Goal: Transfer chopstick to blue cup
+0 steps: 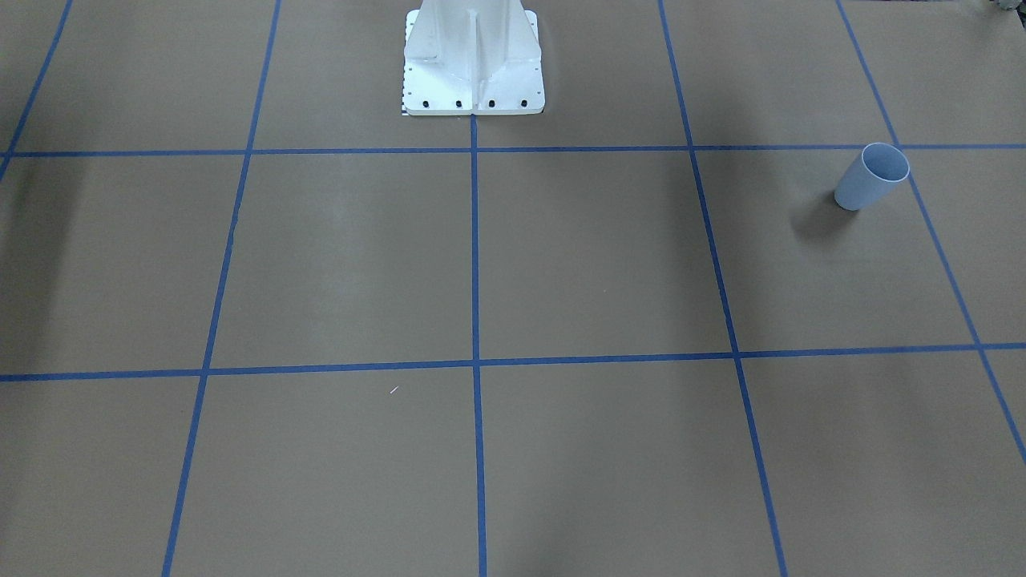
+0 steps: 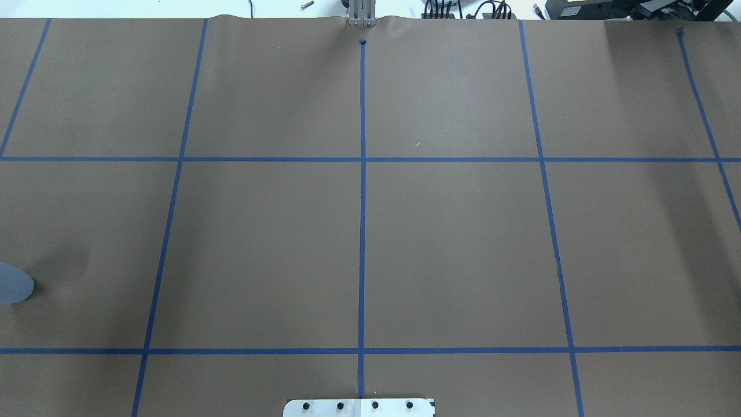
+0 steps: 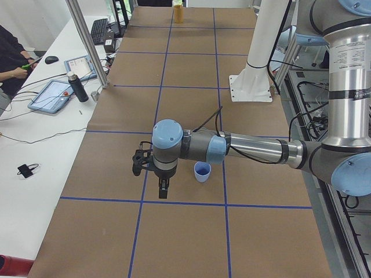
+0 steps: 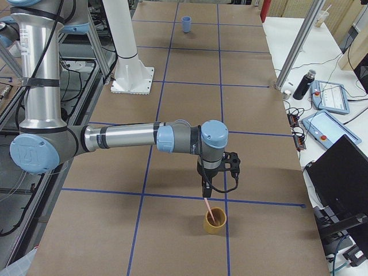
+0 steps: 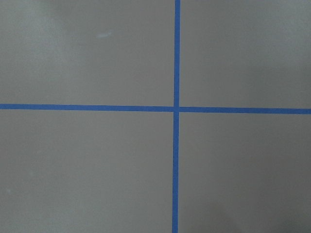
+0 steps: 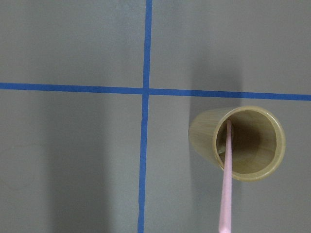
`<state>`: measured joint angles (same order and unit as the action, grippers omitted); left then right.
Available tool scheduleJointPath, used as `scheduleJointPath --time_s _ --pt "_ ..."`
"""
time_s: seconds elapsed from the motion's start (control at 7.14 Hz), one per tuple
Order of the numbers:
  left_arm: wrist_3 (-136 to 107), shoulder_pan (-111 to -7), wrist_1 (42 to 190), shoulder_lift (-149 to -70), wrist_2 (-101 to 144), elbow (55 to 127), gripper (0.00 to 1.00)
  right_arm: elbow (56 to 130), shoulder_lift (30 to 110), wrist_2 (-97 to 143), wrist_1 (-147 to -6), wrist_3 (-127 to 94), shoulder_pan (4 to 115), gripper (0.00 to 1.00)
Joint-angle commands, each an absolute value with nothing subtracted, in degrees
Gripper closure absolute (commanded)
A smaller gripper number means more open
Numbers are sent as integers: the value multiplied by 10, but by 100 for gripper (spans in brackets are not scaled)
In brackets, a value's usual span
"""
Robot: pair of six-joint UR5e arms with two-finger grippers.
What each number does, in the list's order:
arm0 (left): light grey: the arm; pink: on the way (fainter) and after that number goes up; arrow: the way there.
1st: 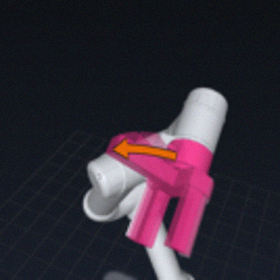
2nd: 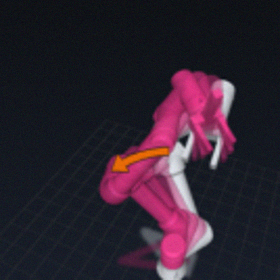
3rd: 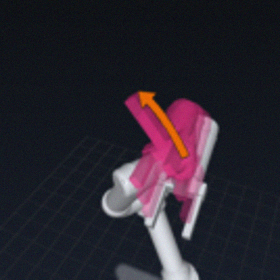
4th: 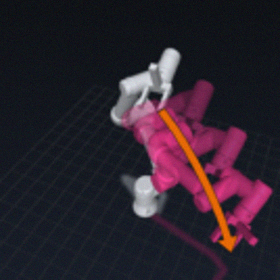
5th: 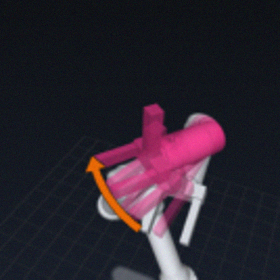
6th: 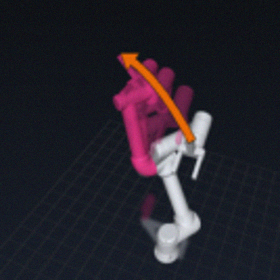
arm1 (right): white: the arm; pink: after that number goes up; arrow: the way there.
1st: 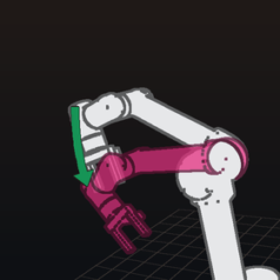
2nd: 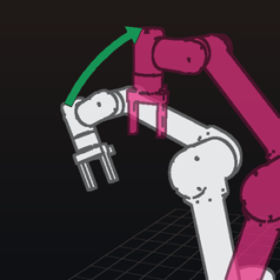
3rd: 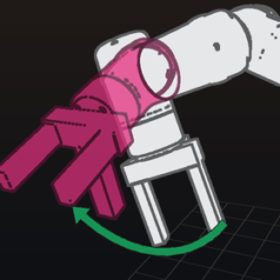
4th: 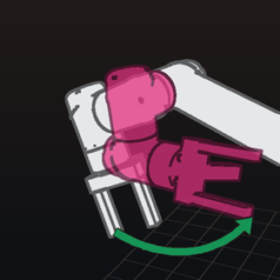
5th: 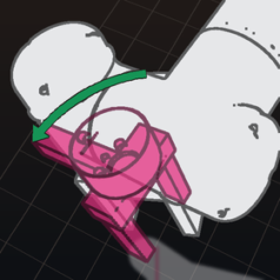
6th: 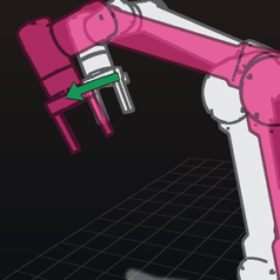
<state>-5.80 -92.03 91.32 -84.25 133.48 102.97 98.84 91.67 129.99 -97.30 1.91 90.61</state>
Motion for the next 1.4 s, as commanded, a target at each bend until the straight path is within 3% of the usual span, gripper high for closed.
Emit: scheduleJointPath --time_s 0.0,0.98,1.26 --pt "-59 -921 913 -842 1333 1030 1 989 919 1301 -973 18 906 0" --pt "-70 -916 922 -846 1344 1056 1 991 904 1299 -974 13 904 0" --pt "-171 -862 924 -839 1371 1069 1 988 894 1288 -974 11 904 0"
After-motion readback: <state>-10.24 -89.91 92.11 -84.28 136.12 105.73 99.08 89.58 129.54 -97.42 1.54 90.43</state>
